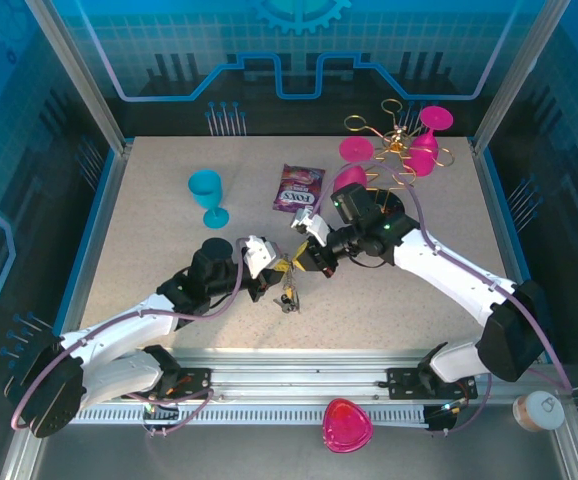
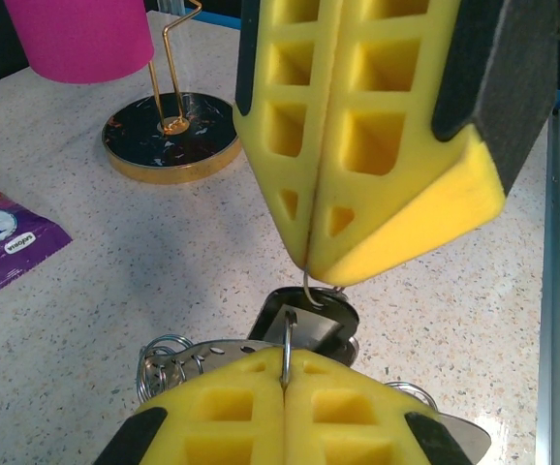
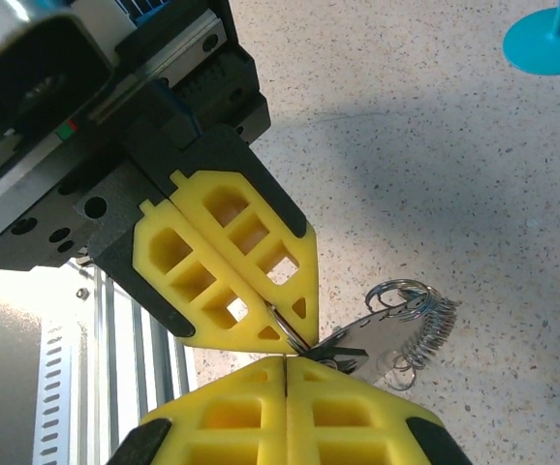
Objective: Put the keys on the keyring
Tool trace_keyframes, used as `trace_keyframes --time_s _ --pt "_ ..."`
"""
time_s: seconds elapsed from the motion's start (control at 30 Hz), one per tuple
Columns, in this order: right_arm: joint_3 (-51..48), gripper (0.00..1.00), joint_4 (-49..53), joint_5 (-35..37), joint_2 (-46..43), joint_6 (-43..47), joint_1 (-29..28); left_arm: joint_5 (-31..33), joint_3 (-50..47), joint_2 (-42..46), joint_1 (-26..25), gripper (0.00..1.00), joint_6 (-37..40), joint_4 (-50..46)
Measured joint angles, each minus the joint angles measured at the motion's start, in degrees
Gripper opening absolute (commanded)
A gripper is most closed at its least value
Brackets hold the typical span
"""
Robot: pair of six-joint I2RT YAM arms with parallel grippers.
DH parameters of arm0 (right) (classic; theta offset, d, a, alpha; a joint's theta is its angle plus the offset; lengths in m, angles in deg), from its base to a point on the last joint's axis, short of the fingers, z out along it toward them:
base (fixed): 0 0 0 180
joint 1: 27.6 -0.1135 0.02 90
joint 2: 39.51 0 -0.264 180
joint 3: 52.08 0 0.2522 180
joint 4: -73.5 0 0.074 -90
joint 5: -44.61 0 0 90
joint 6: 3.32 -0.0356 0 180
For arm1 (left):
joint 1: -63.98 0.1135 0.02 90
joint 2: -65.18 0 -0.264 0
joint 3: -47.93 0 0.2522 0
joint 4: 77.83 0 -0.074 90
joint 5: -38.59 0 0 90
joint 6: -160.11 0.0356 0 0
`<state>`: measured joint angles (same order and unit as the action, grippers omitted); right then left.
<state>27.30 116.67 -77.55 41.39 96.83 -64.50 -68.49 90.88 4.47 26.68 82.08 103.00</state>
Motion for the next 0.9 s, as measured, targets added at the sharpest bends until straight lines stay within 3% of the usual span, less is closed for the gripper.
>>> trace_keyframes --time_s 0.9 --pt "0.02 0.0 -1.49 3.67 2.05 -3.13 -1.07 1.97 0.33 -0.55 0.0 0.0 -0.48 0.15"
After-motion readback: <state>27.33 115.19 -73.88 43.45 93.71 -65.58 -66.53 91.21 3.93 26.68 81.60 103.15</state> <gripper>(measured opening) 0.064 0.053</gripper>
